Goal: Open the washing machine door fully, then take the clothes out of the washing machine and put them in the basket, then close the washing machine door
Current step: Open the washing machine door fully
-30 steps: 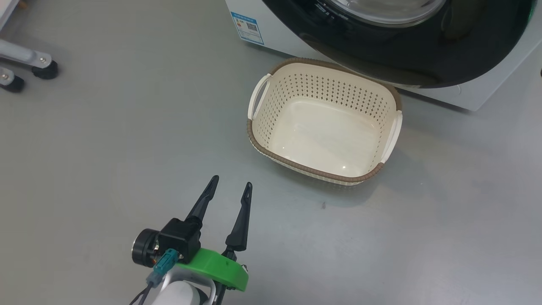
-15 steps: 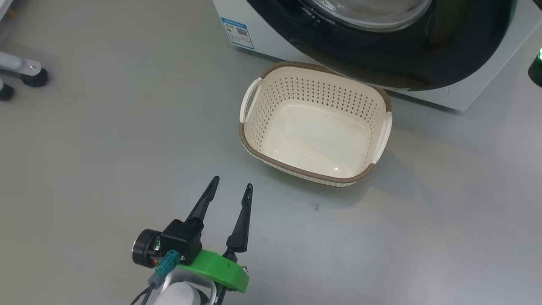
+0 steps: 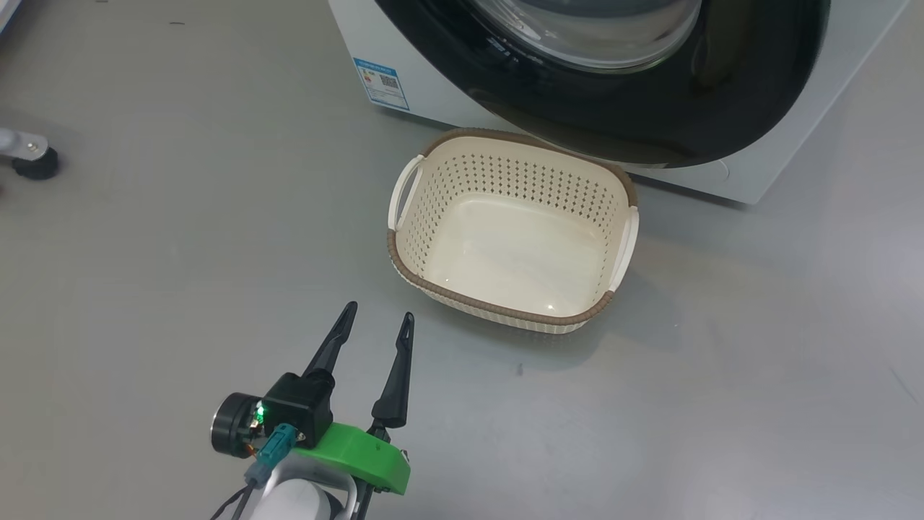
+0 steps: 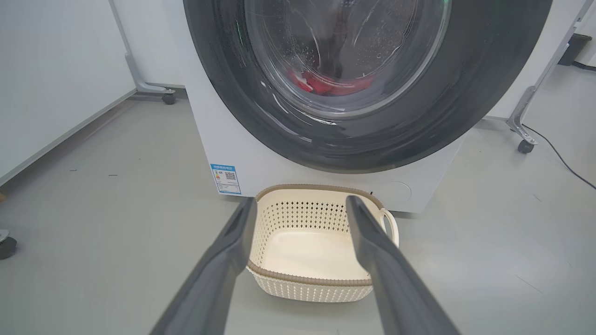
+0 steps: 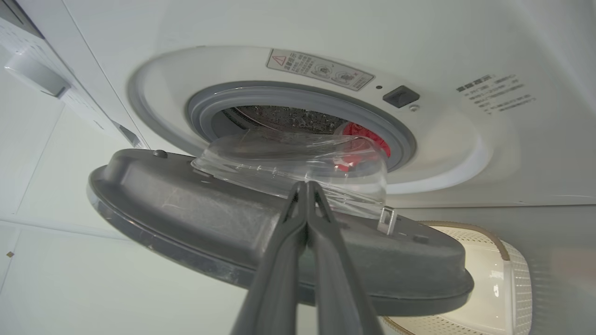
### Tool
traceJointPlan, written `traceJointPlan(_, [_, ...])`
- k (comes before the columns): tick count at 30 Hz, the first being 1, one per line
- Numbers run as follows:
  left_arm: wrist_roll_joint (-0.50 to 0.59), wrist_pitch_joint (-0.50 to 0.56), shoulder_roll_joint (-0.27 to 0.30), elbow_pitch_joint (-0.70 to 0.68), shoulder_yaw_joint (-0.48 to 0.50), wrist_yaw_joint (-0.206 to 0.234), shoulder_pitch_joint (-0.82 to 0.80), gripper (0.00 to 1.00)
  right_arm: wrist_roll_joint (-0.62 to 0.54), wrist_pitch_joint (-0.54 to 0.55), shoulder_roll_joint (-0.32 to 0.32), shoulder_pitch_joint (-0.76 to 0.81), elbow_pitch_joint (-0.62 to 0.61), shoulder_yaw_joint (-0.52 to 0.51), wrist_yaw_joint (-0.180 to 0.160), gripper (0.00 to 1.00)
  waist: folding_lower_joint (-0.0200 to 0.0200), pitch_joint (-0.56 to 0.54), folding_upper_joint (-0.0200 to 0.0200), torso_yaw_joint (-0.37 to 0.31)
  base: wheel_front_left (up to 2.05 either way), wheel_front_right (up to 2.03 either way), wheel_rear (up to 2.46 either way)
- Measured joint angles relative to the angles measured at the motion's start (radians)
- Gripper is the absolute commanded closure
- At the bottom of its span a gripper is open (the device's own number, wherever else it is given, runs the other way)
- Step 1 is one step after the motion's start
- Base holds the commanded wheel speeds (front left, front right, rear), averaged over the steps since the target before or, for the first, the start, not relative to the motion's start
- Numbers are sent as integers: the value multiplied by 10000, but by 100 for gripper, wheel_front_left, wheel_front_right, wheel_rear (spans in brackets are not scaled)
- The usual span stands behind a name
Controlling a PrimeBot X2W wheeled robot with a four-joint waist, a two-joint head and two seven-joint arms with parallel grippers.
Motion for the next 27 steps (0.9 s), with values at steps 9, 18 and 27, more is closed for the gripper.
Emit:
traceJointPlan(9, [159,0,0,144,397,0,0,0,-1440,-1039,-207,956,-930,913,174,100,0,-483,0,-582,0,0,0])
traceJointPlan(18, [196,0,4,353,708,0,37,0,-2483,-2520,-119,2490,-2579,1676,171,100,0,-1029,0,-1294,0,0,0])
traceJointPlan(27, [336,0,8,368,848,0,225,0,-3620,-4535,-337,4261,-3965,2098,171,100,0,-1478,0,-2035,0,0,0])
